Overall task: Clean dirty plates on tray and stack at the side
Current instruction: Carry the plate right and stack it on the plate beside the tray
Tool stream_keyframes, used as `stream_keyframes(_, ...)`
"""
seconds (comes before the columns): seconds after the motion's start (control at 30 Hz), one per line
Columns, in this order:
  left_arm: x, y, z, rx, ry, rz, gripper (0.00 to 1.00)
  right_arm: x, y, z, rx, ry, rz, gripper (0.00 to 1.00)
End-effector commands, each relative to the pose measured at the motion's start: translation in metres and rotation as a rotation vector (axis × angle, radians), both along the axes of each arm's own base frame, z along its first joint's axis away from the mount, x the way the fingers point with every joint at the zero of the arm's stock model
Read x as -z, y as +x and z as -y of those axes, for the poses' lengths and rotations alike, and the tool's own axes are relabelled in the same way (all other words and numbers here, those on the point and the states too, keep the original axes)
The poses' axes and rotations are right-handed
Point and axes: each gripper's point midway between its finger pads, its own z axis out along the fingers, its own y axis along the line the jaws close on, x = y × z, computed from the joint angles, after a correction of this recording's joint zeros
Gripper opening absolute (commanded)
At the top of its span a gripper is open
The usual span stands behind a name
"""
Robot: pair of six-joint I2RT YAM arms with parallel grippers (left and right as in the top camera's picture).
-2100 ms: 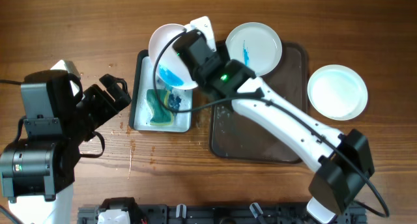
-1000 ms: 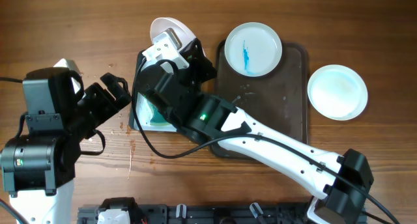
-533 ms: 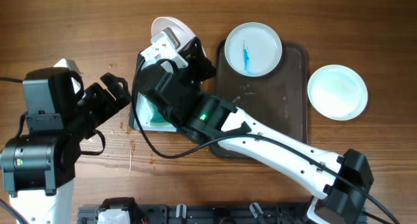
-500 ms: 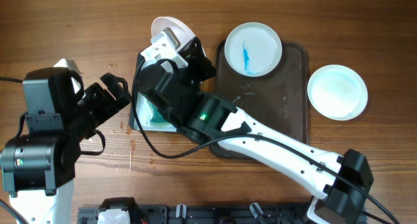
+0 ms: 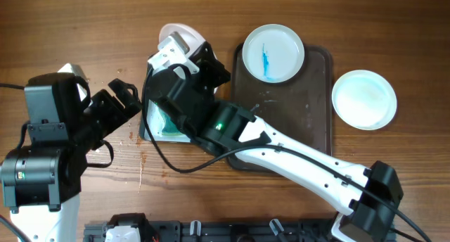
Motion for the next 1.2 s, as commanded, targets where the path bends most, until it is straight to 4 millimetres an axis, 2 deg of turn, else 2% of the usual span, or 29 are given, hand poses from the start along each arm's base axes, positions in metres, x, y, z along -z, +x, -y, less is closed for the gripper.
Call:
stream_keyframes(0.0,-0.005,0.001,-0.003,-0.007,0.013,0.016,1.0,-0.017,0.006,0.008,0.013,0.068,0.017,0.04)
stream_keyframes(0.07,-0.005,0.001,-0.003,-0.007,0.013,0.016,1.0,-0.012,0.0,0.001,-0.03,-0.04,-0.001,0.04)
stream_keyframes(0.1,-0.005,0.001,-0.003,-0.007,0.013,0.016,1.0,-0.022,0.003,0.011,0.041,-0.012,0.045,0.04)
stream_keyframes(0.13,-0.005,0.002,-0.003,-0.007,0.013,0.015,1.0,-0.021,0.004,0.006,0.021,0.061,0.04,0.04)
stream_keyframes(0.17,-0.005,0.002,-0.003,-0.007,0.013,0.015,1.0,-0.014,-0.001,-0.007,-0.06,0.001,0.0,0.04)
stream_keyframes(0.2,-0.005,0.001,-0.003,-0.007,0.013,0.016,1.0,-0.014,-0.003,-0.009,-0.076,-0.092,0.002,0.04)
stream_keyframes(0.27,-0.005,0.001,-0.003,-0.007,0.013,0.016,1.0,-0.027,0.001,0.003,0.016,-0.046,0.064,0.04)
stream_keyframes(0.33,-0.005,0.001,-0.003,-0.007,0.013,0.016,1.0,-0.026,-0.001,-0.003,-0.015,-0.053,0.055,0.05)
stream_keyframes(0.83,-0.005,0.001,-0.003,-0.007,0.013,0.016,1.0,-0.026,-0.001,-0.004,-0.021,-0.07,0.052,0.04)
stream_keyframes(0.93,-0.005,0.001,-0.003,-0.007,0.013,0.016,1.0,-0.023,0.001,0.0,0.01,0.019,0.053,0.04)
stream_keyframes(0.97,-0.005,0.001,-0.003,-0.007,0.013,0.016,1.0,-0.017,0.006,0.008,0.051,0.127,0.043,0.04)
stream_keyframes(1.03,-0.005,0.001,-0.003,-0.007,0.013,0.016,1.0,0.019,0.013,0.01,0.032,0.304,-0.11,0.04)
stream_keyframes(1.07,-0.005,0.001,-0.003,-0.007,0.013,0.016,1.0,0.049,0.012,0.002,-0.027,0.42,-0.288,0.04)
stream_keyframes(1.1,-0.005,0.001,-0.003,-0.007,0.013,0.016,1.0,0.084,0.009,-0.012,-0.124,0.595,-0.566,0.04)
stream_keyframes(1.13,-0.005,0.001,-0.003,-0.007,0.013,0.016,1.0,0.093,0.01,-0.015,-0.172,0.706,-0.695,0.04)
stream_keyframes(1.17,-0.005,0.001,-0.003,-0.007,0.013,0.016,1.0,0.091,0.013,-0.014,-0.217,0.783,-0.771,0.04)
